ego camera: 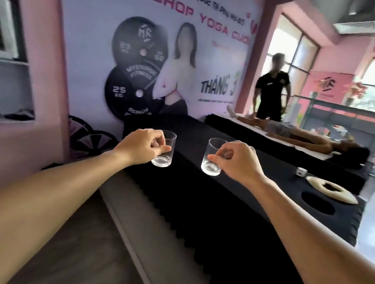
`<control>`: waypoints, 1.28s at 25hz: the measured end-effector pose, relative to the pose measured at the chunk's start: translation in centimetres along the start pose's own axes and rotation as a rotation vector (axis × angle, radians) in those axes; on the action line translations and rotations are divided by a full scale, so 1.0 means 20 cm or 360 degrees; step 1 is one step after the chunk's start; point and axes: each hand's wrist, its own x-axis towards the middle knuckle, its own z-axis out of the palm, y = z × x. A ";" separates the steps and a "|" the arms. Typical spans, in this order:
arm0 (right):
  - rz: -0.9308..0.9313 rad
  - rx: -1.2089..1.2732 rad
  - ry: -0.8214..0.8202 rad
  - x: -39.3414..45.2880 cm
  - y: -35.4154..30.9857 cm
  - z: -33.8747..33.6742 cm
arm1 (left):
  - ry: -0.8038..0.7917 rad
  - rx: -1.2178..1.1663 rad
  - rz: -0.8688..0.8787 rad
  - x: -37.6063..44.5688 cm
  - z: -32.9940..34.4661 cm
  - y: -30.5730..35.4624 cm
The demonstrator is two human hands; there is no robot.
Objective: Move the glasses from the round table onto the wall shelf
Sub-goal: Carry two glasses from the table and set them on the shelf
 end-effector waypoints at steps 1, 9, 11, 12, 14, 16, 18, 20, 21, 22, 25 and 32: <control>-0.0033 0.0037 -0.0043 0.10 0.00 0.08 | 0.0037 0.0018 -0.0056 0.04 -0.02 -0.08; -0.0341 0.0217 -0.0266 0.87 -0.26 0.93 | 0.0223 0.0281 -0.0410 0.32 -0.28 -0.85; -0.0360 0.0241 -0.0263 0.97 -0.32 1.04 | 0.0239 0.0304 -0.0421 0.36 -0.33 -0.97; -0.0399 0.0259 -0.0278 1.08 -0.37 1.15 | 0.0270 0.0321 -0.0431 0.40 -0.38 -1.07; -0.0436 0.0274 -0.0303 1.26 -0.47 1.32 | 0.0286 0.0334 -0.0466 0.50 -0.48 -1.25; -0.0475 0.0310 -0.0318 1.45 -0.61 1.49 | 0.0296 0.0364 -0.0504 0.60 -0.60 -1.44; -0.0506 0.0349 -0.0317 1.62 -0.72 1.66 | 0.0337 0.0377 -0.0519 0.69 -0.71 -1.63; -0.0532 0.0378 -0.0364 1.77 -0.83 1.82 | 0.0359 0.0394 -0.0536 0.75 -0.81 -1.81; -0.0544 0.0383 -0.0382 1.83 -0.87 1.90 | 0.0359 0.0408 -0.0551 0.77 -0.84 -1.89; -0.0560 0.0393 -0.0402 1.89 -0.92 1.97 | 0.0369 0.0419 -0.0569 0.79 -0.88 -1.97; -0.0631 0.0434 -0.0463 2.10 -1.08 2.24 | 0.0440 0.0457 -0.0643 0.86 -1.00 -2.25; -0.0816 0.0576 -0.0634 2.64 -1.46 2.89 | 0.0547 0.0612 -0.0787 1.08 -1.27 -2.90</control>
